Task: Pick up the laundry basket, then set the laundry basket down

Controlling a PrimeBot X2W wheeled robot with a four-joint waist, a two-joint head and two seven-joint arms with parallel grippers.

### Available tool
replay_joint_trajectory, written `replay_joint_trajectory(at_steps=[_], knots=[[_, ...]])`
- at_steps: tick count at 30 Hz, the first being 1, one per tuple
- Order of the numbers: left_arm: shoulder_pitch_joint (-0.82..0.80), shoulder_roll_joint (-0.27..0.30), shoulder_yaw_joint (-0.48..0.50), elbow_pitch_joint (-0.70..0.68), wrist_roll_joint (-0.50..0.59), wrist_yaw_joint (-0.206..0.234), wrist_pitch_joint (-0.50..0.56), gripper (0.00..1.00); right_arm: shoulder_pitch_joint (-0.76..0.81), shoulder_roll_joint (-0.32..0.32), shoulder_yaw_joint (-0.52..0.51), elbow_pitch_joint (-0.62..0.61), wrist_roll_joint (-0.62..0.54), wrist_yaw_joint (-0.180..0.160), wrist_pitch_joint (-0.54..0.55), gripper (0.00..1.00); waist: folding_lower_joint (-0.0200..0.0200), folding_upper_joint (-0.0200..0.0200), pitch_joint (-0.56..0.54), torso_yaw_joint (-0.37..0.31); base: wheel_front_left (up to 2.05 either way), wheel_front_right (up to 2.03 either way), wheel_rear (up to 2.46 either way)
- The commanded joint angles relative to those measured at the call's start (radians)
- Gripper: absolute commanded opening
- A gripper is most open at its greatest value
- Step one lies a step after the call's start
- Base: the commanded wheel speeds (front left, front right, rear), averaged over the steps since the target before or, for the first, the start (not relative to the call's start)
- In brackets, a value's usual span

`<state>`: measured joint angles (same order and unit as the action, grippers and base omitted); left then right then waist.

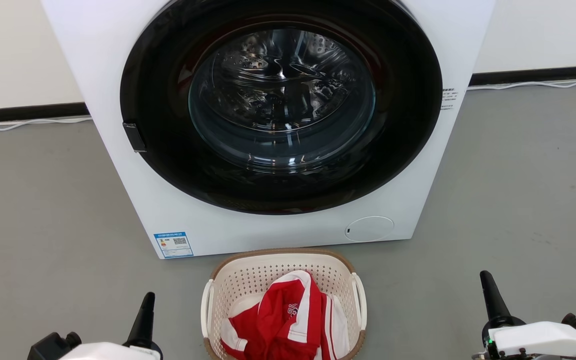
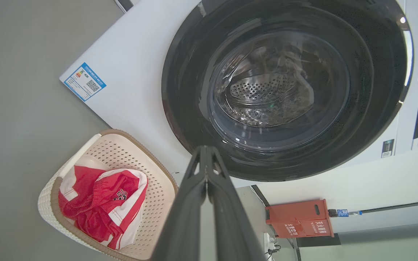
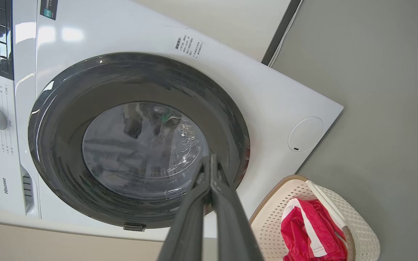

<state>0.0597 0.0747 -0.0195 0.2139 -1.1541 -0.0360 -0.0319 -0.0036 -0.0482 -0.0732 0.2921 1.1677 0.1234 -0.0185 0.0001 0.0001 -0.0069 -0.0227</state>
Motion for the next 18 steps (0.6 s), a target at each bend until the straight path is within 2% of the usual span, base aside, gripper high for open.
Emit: replay_joint_trajectory(at_steps=[1, 18], knots=[[-0.066, 0.008, 0.03, -0.02, -0.039, -0.014, 0.008, 0.0, -0.048, -0.01, 0.007, -0.034, 0.035, 0.005, 0.01, 0.0, 0.0, -0.0001, 0.0, 0.001, 0.0, 0.0, 0.0], [-0.11, 0.003, 0.063, 0.002, -0.234, -0.05, 0.058, 0.0, -0.072, -0.01, -0.009, -0.04, 0.219, 0.006, 0.06, 0.0, 0.0, -0.0001, 0.005, 0.011, 0.0, 0.0, 0.0]])
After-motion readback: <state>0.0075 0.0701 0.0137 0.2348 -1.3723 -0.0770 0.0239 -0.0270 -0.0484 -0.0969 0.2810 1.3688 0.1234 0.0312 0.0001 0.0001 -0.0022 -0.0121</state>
